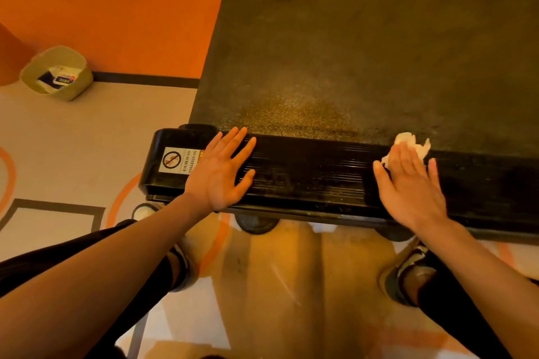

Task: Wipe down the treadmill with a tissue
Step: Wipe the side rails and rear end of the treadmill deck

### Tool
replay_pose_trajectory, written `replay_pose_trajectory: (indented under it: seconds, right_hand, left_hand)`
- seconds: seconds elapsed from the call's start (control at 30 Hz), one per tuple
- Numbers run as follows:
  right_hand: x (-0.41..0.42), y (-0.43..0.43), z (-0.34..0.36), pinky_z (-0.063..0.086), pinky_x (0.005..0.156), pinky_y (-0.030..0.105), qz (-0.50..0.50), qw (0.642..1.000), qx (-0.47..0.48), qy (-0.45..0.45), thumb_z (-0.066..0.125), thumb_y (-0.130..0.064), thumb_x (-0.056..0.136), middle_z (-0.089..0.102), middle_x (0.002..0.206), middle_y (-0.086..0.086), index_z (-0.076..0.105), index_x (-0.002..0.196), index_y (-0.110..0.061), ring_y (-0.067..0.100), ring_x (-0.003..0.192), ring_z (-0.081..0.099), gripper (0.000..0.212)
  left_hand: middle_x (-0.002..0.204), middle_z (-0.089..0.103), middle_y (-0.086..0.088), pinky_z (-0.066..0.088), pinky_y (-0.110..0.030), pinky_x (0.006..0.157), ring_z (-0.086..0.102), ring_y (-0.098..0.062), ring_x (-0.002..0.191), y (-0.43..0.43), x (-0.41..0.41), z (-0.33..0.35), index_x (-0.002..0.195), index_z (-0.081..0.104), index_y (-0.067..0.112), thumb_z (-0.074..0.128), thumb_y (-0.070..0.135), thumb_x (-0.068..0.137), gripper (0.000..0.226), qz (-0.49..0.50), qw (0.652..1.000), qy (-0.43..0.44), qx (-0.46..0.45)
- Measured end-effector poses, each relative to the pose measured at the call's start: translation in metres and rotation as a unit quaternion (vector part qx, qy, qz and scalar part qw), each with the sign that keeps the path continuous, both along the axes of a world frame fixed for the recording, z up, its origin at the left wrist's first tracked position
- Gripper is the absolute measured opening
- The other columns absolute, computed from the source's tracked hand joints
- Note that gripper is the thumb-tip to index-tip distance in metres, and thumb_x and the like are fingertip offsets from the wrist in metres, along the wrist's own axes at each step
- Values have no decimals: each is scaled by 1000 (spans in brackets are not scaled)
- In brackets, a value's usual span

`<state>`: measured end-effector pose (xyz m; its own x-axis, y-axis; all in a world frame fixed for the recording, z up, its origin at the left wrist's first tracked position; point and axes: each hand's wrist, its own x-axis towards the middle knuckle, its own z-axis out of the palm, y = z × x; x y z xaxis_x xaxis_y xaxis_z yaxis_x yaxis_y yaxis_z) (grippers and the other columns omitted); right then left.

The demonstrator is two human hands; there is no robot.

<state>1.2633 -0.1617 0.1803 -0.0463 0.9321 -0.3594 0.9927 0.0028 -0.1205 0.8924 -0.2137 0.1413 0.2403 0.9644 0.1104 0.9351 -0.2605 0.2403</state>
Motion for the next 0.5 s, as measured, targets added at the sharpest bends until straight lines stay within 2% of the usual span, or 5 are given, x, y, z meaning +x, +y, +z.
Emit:
replay_pose_trajectory:
  seconds: [0.13, 0.23, 0.3, 0.4, 0.5]
  right_hand:
    - [-90, -9, -10, 13, 127, 56, 52, 992, 68, 97, 7, -65, 102, 25, 168, 11, 31, 159, -11, 30, 156, 18, 82]
    - [-173, -20, -13, -9, 129, 48, 128, 986, 29, 105, 4, -63, 103, -1, 174, 6, 7, 166, -15, 22, 160, -9, 80]
    - [-194, -25, -12, -14, 127, 46, 175, 980, 26, 95, 0, -63, 103, -8, 174, 3, 0, 166, -16, 18, 159, -17, 78]
    - [-152, -36, -12, -10, 129, 46, 210, 972, 56, 90, -8, -64, 100, -1, 174, -2, 6, 166, -20, 12, 159, -12, 81]
    - [-73, -43, -8, -14, 128, 41, 157, 982, 56, 86, -10, -67, 97, 0, 174, -6, 5, 166, -23, 7, 158, -13, 84]
  left_hand:
    - [167, 30, -17, 14, -52, 128, 22, -33, 157, 0, 1, 2, 158, 39, 10, 39, 50, 102, 69, 1, 1000, 9, -9]
    - [167, 30, -17, 14, -52, 128, 21, -33, 157, -1, 1, 3, 159, 38, 11, 37, 51, 103, 68, 2, 1000, 9, -13]
    - [166, 30, -18, 14, -52, 128, 22, -34, 157, -1, 1, 3, 158, 39, 12, 35, 51, 103, 68, 1, 1000, 5, -13]
    - [166, 30, -18, 15, -54, 128, 22, -35, 156, -1, 1, 3, 159, 39, 11, 36, 51, 104, 68, -1, 1000, 8, -15]
    - [166, 30, -18, 15, -55, 128, 22, -35, 156, 0, 0, 3, 158, 39, 10, 36, 50, 104, 68, -4, 1000, -3, -10]
